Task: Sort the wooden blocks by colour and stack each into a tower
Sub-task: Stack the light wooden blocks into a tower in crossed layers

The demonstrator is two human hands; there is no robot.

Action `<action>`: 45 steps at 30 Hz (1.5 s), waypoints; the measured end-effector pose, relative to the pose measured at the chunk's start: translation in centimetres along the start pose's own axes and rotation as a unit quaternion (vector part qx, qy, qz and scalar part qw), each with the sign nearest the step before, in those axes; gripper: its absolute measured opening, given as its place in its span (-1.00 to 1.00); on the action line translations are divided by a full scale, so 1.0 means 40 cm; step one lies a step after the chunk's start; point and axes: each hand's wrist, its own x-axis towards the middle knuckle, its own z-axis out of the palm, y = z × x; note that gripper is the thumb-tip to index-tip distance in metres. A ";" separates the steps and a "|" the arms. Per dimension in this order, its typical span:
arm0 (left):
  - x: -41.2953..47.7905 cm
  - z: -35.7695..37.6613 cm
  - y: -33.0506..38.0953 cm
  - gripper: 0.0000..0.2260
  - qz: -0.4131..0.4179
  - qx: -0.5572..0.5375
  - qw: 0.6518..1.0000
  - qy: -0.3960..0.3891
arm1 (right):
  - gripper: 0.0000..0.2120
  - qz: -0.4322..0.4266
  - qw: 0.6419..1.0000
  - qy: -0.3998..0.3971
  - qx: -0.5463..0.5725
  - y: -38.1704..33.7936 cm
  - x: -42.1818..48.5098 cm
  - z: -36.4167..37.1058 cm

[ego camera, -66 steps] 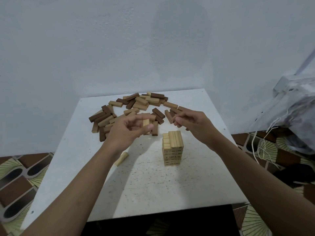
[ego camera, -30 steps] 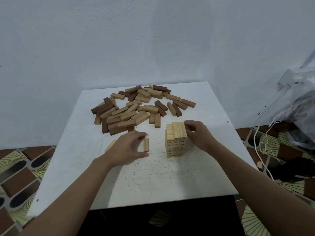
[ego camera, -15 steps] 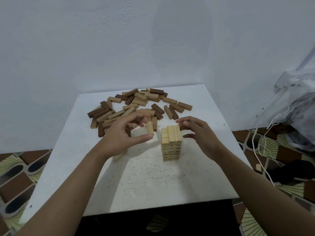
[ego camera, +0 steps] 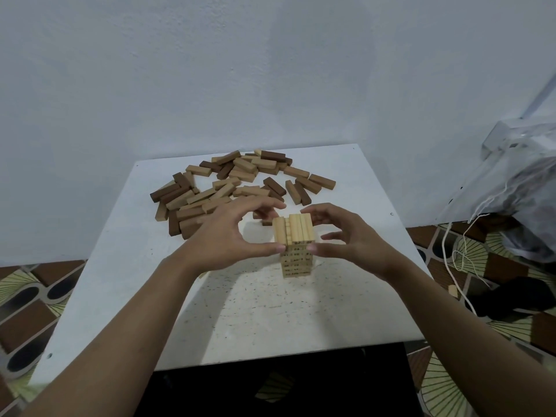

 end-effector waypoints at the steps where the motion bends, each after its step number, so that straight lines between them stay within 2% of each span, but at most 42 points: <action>1: 0.002 0.001 -0.001 -0.45 0.001 0.000 1.000 0.000 | -0.47 -0.001 1.000 0.000 -0.002 -0.002 -0.001 0.000; 17: 0.018 0.002 0.005 -0.50 0.005 0.015 1.000 -0.015 | -0.54 -0.012 1.000 -0.001 -0.026 -0.016 0.012 0.004; 27: 0.020 0.013 0.003 -0.44 0.005 0.030 0.999 -0.013 | -0.57 -0.016 0.999 -0.003 -0.045 -0.016 0.025 0.008; 32: 0.023 0.019 -0.006 -0.37 -0.010 0.040 0.999 -0.012 | -0.54 -0.014 0.999 0.002 -0.046 -0.015 0.022 0.008; 45: 0.025 0.028 0.004 -0.39 0.004 0.049 0.999 -0.015 | -0.51 -0.019 0.999 0.004 -0.045 -0.015 0.021 0.009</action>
